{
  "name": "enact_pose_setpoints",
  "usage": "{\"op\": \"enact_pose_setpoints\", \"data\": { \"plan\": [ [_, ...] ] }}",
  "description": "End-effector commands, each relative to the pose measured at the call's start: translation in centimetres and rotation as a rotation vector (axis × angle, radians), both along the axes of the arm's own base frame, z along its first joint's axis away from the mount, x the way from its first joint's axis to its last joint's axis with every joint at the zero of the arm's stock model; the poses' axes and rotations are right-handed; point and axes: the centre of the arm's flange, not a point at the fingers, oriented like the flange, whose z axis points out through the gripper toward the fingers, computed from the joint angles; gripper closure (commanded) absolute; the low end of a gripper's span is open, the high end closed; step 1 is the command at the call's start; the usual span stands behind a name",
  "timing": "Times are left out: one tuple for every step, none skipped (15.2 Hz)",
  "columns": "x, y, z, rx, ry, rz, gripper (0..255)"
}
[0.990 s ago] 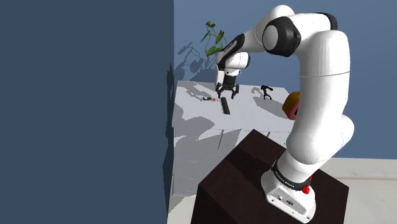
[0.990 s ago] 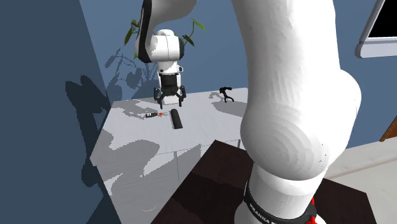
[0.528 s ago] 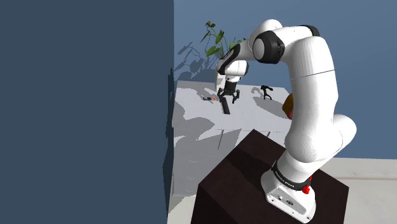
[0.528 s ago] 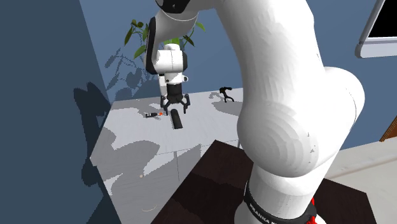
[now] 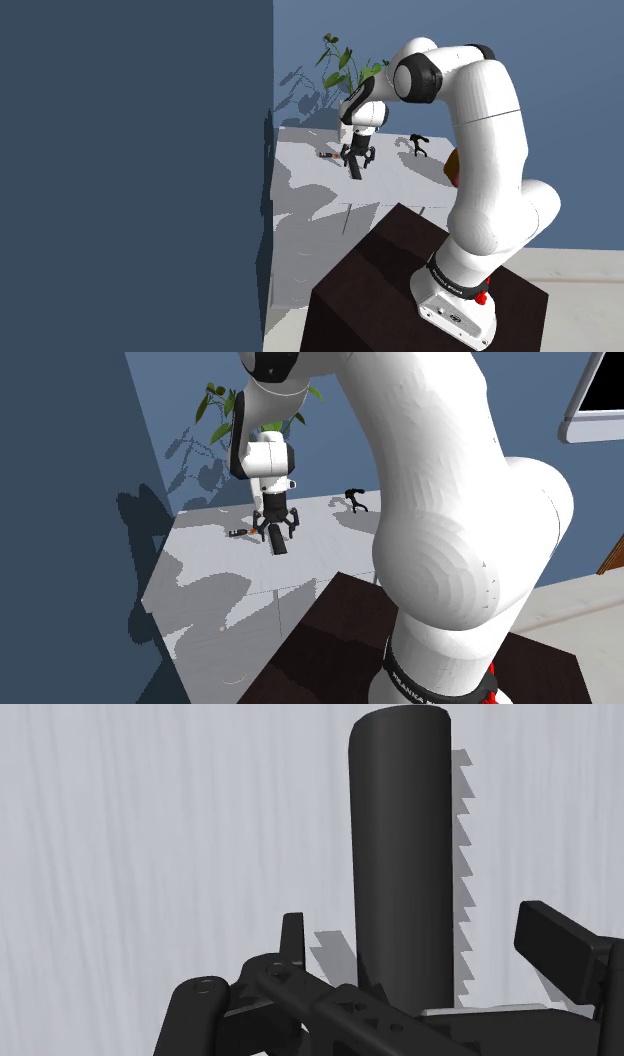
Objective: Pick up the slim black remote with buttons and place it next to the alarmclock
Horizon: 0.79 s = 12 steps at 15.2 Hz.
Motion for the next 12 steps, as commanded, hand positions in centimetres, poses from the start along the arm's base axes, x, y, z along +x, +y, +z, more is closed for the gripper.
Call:
{"op": "enact_pose_setpoints", "data": {
  "plan": [
    [-0.01,0.01,-0.05,0.000,0.000,0.000,0],
    [-0.01,0.01,-0.05,0.000,0.000,0.000,0],
    [-0.01,0.01,-0.05,0.000,0.000,0.000,0],
    [-0.01,0.01,-0.05,0.000,0.000,0.000,0],
    [-0.01,0.01,-0.05,0.000,0.000,0.000,255],
    [-0.01,0.01,-0.05,0.000,0.000,0.000,255],
    [0.03,-0.03,-0.06,0.000,0.000,0.000,255],
    [-0.11,-0.07,-0.03,0.000,0.000,0.000,255],
    [-0.23,0.01,-0.10,0.000,0.000,0.000,255],
    [-0.10,-0.16,-0.12,0.000,0.000,0.000,255],
    [-0.19,-0.05,-0.07,0.000,0.000,0.000,255],
    [-0.19,0.15,-0.09,0.000,0.000,0.001,255]
  ]
}}
